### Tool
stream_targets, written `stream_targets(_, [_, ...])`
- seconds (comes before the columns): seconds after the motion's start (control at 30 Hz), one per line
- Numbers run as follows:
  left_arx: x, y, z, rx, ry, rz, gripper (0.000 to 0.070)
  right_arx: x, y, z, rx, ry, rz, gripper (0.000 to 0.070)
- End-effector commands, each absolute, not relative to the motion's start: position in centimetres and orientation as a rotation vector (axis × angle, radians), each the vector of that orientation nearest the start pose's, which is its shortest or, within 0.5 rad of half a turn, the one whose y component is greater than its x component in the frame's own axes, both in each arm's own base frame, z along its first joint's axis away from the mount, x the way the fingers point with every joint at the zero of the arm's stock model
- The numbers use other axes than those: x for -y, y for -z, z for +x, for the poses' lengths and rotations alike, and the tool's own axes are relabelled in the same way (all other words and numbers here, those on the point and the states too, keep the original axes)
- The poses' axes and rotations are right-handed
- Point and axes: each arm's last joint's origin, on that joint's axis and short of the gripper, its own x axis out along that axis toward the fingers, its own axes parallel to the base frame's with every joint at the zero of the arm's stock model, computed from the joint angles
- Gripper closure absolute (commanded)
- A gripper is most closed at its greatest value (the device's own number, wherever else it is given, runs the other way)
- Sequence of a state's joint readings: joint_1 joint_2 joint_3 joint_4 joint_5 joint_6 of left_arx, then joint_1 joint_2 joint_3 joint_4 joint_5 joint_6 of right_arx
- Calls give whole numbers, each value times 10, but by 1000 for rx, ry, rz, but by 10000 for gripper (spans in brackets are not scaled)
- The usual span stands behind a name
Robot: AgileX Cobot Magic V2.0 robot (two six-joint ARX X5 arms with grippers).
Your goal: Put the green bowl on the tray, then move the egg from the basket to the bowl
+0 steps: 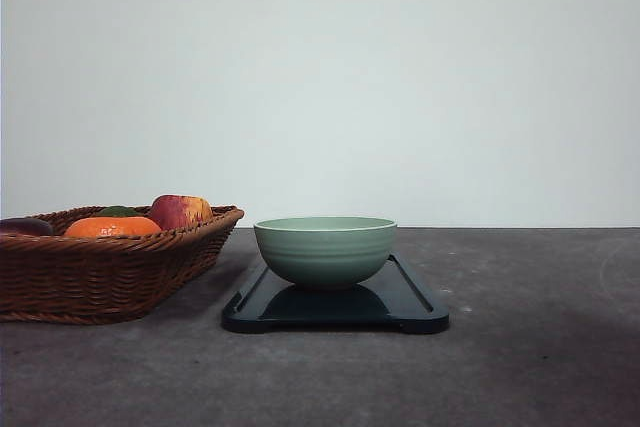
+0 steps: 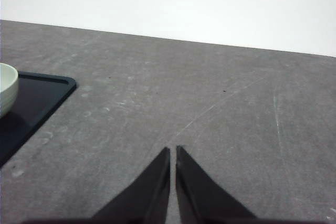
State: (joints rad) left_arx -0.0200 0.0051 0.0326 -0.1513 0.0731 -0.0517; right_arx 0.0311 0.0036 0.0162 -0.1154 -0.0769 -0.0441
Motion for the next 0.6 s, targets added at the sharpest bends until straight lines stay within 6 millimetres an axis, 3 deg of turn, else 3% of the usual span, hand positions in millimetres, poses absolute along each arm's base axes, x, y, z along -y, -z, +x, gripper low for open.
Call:
stream_targets(0.0, [4,-155,96,-130,88,-45,700,-5,-157,97,-94,-111,-31,689])
stream_targets(0.57, [4,-155,96,-130,88,-45,700,-5,-157,97,-94,-111,-31,689])
